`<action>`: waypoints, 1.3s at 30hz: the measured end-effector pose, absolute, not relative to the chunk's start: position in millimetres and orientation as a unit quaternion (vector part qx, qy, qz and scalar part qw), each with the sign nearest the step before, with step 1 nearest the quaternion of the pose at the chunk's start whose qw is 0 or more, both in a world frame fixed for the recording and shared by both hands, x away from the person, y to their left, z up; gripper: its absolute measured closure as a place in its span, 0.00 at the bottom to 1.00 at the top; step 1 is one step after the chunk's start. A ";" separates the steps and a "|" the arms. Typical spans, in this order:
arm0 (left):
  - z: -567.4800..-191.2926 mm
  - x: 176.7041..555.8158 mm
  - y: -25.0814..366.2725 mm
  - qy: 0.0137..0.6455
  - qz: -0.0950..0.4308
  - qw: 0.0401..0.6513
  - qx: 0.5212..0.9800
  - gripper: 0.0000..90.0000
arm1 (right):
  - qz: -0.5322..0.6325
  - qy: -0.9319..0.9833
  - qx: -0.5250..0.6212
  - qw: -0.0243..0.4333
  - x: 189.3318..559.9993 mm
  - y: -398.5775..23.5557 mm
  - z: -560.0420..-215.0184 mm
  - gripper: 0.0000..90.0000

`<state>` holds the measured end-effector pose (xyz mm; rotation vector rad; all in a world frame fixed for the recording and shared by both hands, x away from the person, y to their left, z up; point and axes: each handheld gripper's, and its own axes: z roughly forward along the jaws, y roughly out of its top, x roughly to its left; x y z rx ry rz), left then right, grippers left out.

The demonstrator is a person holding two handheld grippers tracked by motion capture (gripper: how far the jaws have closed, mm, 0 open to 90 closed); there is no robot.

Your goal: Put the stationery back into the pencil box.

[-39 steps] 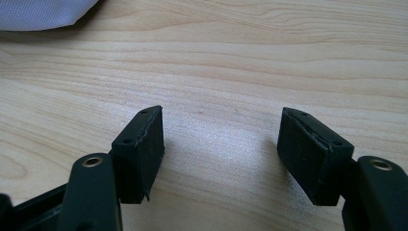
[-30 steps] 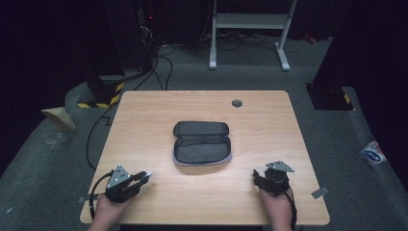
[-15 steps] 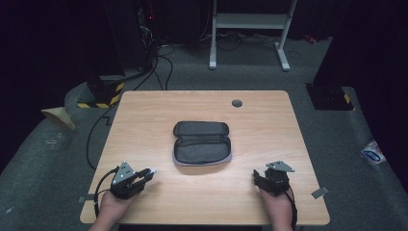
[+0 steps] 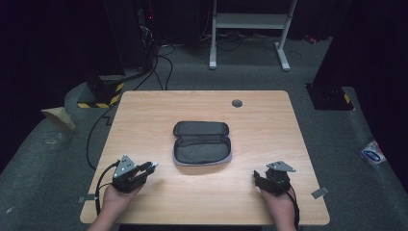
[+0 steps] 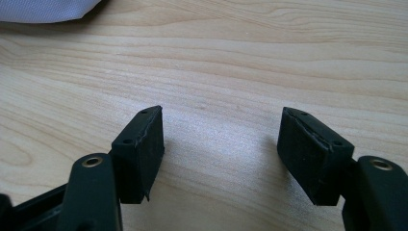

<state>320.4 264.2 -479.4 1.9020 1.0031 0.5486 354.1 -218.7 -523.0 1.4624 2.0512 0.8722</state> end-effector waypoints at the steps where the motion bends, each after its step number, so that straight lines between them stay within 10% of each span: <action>1: -477.3 321.2 262.1 0.403 0.224 0.445 0.768 0.81 | 0.317 0.748 0.534 0.234 353.9 -218.5 -522.9 0.36; 39: -442.8 399.4 191.3 0.390 0.189 0.446 0.783 0.81 | 0.318 0.745 0.536 0.238 352.2 -217.4 -523.5 0.36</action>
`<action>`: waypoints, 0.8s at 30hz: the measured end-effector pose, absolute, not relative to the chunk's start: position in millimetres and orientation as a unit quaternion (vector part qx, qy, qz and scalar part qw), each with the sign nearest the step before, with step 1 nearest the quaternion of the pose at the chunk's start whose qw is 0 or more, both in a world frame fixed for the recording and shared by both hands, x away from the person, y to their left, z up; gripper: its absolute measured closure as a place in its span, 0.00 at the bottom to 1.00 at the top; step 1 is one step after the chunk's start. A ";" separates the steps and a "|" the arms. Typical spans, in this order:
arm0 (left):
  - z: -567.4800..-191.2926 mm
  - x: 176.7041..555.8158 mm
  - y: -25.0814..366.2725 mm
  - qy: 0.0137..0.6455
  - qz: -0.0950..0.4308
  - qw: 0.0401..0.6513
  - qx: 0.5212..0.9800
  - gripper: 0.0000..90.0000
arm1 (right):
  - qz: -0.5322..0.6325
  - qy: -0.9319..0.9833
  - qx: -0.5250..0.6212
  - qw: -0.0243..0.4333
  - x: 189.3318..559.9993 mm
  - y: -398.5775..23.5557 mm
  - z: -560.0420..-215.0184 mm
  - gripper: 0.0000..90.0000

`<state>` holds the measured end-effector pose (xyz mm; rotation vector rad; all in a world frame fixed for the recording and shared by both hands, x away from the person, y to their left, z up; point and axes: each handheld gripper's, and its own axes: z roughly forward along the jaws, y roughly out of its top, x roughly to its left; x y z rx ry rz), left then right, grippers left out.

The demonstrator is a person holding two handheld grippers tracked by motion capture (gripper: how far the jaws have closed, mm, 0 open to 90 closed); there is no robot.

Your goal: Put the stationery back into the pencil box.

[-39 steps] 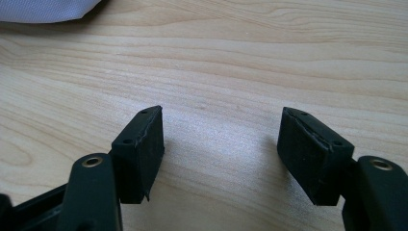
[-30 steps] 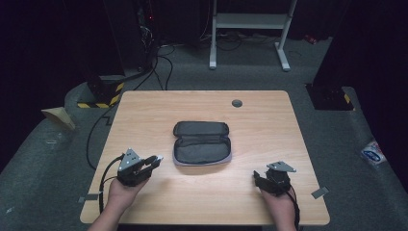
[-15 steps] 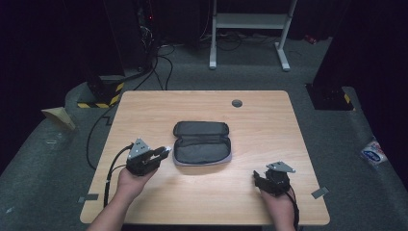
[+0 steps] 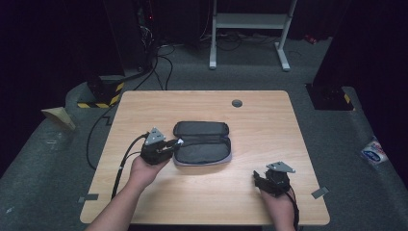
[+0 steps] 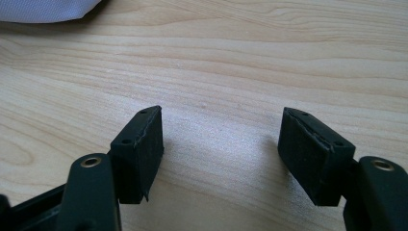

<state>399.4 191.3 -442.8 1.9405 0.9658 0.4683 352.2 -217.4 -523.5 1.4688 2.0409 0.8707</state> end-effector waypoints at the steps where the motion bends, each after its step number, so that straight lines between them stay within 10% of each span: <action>1: -443.2 401.7 189.9 0.392 0.188 0.445 0.783 0.81 | 0.318 0.745 0.536 0.238 352.2 -217.4 -523.5 0.36; 18: -481.5 414.9 175.3 0.414 0.167 0.394 0.804 0.80 | 0.318 0.746 0.535 0.238 352.2 -217.4 -523.5 0.36; 24: -478.7 411.7 177.5 0.411 0.174 0.415 0.793 0.60 | 0.318 0.747 0.532 0.239 352.0 -217.7 -523.6 0.36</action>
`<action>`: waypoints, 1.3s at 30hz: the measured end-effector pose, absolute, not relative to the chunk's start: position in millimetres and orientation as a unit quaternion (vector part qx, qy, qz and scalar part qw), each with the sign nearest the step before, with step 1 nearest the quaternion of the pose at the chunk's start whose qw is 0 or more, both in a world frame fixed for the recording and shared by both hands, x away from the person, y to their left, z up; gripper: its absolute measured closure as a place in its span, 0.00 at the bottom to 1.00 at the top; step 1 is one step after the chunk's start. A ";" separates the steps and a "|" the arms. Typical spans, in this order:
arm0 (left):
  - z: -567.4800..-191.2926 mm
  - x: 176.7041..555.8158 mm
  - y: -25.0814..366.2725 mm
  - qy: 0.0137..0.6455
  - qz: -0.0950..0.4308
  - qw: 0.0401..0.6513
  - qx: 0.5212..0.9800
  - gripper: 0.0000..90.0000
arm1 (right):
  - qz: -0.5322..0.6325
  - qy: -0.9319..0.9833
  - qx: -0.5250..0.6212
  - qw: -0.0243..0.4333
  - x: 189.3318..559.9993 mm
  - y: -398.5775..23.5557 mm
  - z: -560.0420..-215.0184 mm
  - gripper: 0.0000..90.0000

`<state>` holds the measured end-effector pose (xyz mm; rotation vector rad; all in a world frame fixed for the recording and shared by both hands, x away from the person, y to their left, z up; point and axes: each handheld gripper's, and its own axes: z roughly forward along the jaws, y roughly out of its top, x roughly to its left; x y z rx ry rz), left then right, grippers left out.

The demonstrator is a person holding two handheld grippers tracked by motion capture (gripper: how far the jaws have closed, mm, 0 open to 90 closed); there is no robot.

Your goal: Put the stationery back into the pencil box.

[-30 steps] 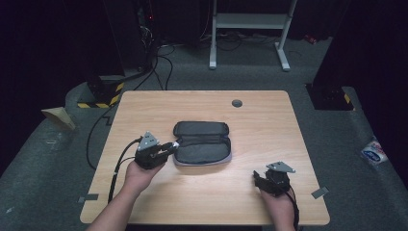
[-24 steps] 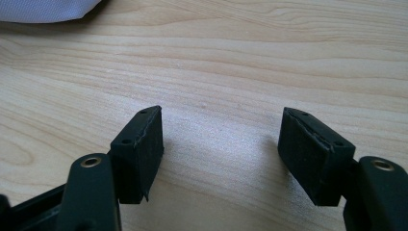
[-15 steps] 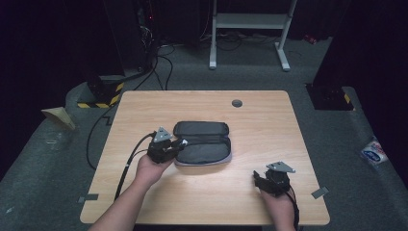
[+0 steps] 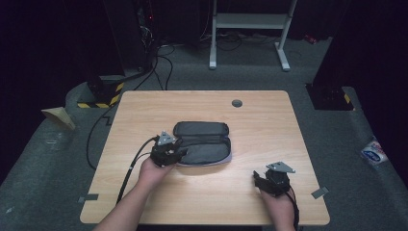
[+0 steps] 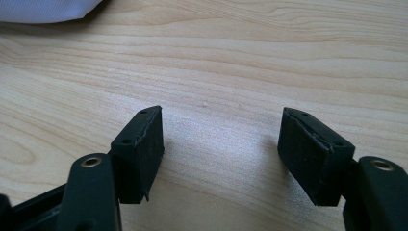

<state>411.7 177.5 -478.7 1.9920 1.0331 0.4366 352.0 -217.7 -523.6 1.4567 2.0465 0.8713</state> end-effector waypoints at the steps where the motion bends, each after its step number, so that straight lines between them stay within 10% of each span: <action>1: -477.6 410.3 178.6 0.415 0.173 0.419 0.789 0.59 | 0.318 0.747 0.532 0.240 352.0 -217.7 -523.6 0.36; 39: -529.7 345.3 297.5 0.490 0.215 0.334 0.776 0.13 | 0.318 0.744 0.536 0.239 351.3 -216.6 -523.6 0.36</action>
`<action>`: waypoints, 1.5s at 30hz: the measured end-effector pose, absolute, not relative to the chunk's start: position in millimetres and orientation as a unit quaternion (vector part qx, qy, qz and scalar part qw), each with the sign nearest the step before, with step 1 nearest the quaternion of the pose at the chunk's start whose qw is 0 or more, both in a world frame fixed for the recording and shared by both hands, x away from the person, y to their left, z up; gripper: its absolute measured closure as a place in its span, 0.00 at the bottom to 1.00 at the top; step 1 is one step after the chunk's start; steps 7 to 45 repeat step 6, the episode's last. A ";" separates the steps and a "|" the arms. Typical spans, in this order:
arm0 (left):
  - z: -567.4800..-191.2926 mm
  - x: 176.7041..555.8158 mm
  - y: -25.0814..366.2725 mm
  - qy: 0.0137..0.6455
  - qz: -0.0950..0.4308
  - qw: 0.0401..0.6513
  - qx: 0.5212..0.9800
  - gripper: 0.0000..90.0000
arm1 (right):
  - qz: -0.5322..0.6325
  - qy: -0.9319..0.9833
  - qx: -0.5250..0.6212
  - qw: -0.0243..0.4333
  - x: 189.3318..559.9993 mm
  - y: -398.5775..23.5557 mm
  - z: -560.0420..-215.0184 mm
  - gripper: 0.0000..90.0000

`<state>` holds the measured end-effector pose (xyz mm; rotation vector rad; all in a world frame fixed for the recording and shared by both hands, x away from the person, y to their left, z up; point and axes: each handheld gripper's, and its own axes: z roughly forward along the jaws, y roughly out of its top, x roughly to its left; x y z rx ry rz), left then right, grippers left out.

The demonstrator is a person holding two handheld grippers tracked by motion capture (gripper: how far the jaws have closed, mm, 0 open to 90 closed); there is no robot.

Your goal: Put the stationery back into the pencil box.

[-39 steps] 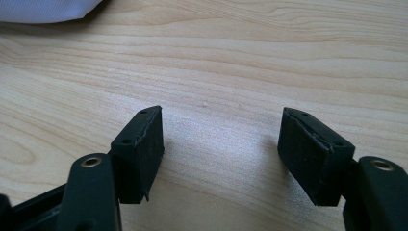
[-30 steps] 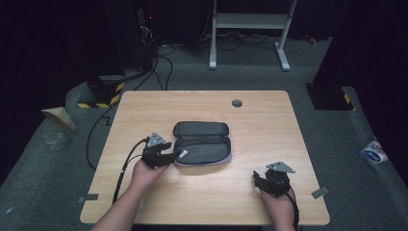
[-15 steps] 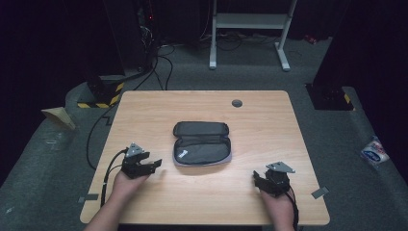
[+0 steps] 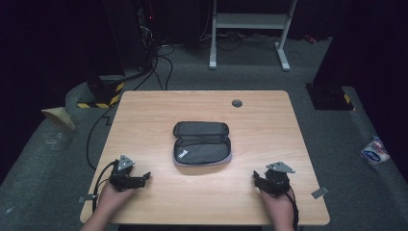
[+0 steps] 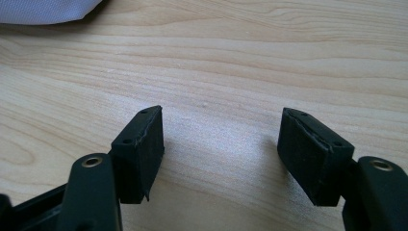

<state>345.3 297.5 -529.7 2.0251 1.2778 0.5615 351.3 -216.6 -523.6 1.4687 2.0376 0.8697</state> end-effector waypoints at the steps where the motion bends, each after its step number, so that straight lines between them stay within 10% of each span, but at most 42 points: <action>1: -529.8 344.9 297.8 0.493 0.217 0.334 0.773 0.13 | 0.318 0.744 0.536 0.239 351.3 -216.6 -523.6 0.36; 45: -529.7 344.0 297.5 0.495 0.217 0.335 0.772 0.13 | 0.317 0.744 0.537 0.240 351.1 -216.4 -523.6 0.36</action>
